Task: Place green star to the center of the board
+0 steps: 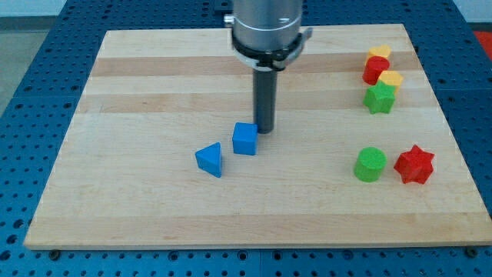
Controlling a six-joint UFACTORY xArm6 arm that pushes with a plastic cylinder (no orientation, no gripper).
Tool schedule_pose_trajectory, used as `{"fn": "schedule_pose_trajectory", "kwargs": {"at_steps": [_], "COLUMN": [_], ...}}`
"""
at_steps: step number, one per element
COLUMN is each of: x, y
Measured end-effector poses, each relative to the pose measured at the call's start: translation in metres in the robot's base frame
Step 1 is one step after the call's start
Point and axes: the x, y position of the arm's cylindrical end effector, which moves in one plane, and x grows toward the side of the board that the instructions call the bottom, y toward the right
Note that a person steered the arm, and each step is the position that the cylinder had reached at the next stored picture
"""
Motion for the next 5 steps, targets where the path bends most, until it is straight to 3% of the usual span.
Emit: {"fn": "schedule_pose_trajectory", "kwargs": {"at_steps": [3,4,5], "x": [0.021,0.021,0.003], "y": [-0.045,-0.035,0.023]}}
